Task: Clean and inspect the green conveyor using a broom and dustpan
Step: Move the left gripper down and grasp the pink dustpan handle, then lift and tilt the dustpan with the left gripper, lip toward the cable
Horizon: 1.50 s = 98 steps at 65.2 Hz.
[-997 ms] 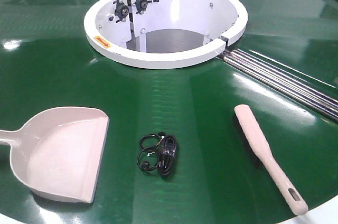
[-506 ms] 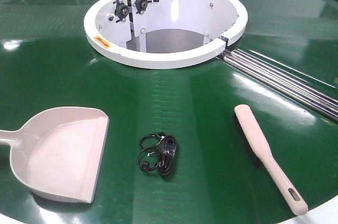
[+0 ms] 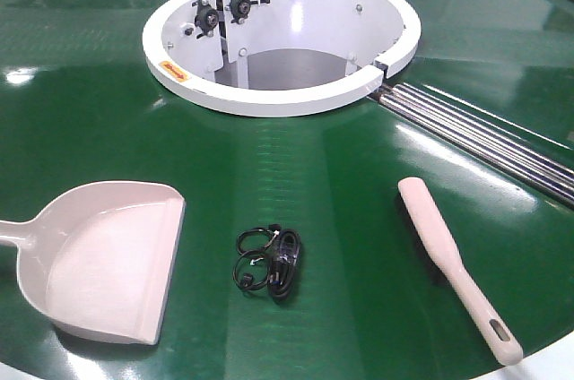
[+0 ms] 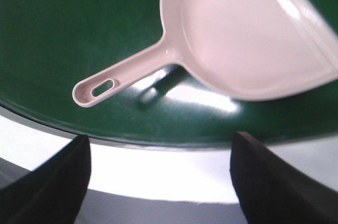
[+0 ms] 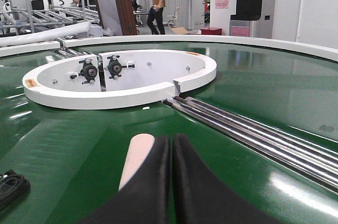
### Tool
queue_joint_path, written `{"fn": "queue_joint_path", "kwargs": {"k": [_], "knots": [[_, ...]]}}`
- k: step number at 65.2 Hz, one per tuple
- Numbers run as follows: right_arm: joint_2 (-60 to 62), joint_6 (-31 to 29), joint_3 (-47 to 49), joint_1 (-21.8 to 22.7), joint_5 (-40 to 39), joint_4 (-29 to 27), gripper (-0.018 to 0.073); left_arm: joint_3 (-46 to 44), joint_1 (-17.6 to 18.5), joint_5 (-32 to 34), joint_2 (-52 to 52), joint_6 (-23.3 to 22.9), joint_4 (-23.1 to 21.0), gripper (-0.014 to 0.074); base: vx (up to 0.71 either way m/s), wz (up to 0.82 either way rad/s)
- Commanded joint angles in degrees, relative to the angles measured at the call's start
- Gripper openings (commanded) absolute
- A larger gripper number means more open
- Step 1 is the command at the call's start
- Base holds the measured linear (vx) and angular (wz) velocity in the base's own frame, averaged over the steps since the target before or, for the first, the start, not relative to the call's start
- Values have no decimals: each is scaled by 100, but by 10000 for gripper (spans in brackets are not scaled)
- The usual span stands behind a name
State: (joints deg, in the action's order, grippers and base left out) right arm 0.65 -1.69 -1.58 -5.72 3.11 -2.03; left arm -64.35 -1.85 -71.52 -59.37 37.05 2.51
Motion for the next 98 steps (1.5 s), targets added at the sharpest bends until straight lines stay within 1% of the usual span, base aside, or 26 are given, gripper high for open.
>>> {"fn": "queue_joint_path", "kwargs": {"k": [1, 8, 10, 13, 21, 24, 29, 36, 42, 47, 51, 57, 61, 72, 78, 89, 98], "knots": [[61, -26, -22, 28, -413, 53, -8, -192, -8, 315, -221, 598, 186, 504, 0, 0], [61, -26, -22, 28, -413, 53, -8, -192, -8, 701, -512, 689, 533, 477, 0, 0], [61, -26, -22, 28, -413, 53, -8, -192, -8, 802, -568, 780, 547, 469, 0, 0], [61, -26, -22, 28, -413, 53, -8, -192, -8, 945, -670, 1027, 539, 456, 0, 0], [66, -29, -22, 28, -413, 53, -8, -208, -8, 880, -932, 2146, 504, 433, 0, 0], [66, -29, -22, 28, -413, 53, -8, -208, -8, 874, -1088, 2312, 504, 433, 0, 0], [66, -29, -22, 28, -413, 53, -8, -208, -8, 869, -1395, 2326, 566, 434, 0, 0], [66, -29, -22, 28, -413, 53, -8, -208, -8, 870, -1787, 2354, 830, 452, 0, 0], [66, -29, -22, 28, -413, 53, -8, -213, -8, 770, -2041, 2390, 1127, 492, 0, 0], [66, -29, -22, 28, -413, 53, -8, -213, -8, 718, -2174, 2445, 1271, 532, 0, 0], [66, -29, -22, 28, -413, 53, -8, -213, -8, 782, -2254, 2511, 1264, 561, 0, 0], [66, -29, -22, 28, -413, 53, -8, -220, -8, 831, -2419, 2861, 1124, 588, 0, 0], [66, -29, -22, 28, -413, 53, -8, -220, 14, 869, -2503, 3138, 1113, 588, 0, 0], [66, -29, -22, 44, -413, 53, -8, -299, 140, 1002, -2650, 3496, 1121, 588, 0, 0], [66, -29, -22, 44, -413, 53, -8, -403, 166, 1153, -2733, 3520, 1106, 588, 0, 0], [66, -29, -22, 44, -413, 53, -8, -485, 265, 1191, -2962, 3520, 1065, 588, 0, 0], [66, -29, -22, 44, -413, 53, -8, -480, 266, 1212, -3080, 3556, 1067, 588, 0, 0]]}}
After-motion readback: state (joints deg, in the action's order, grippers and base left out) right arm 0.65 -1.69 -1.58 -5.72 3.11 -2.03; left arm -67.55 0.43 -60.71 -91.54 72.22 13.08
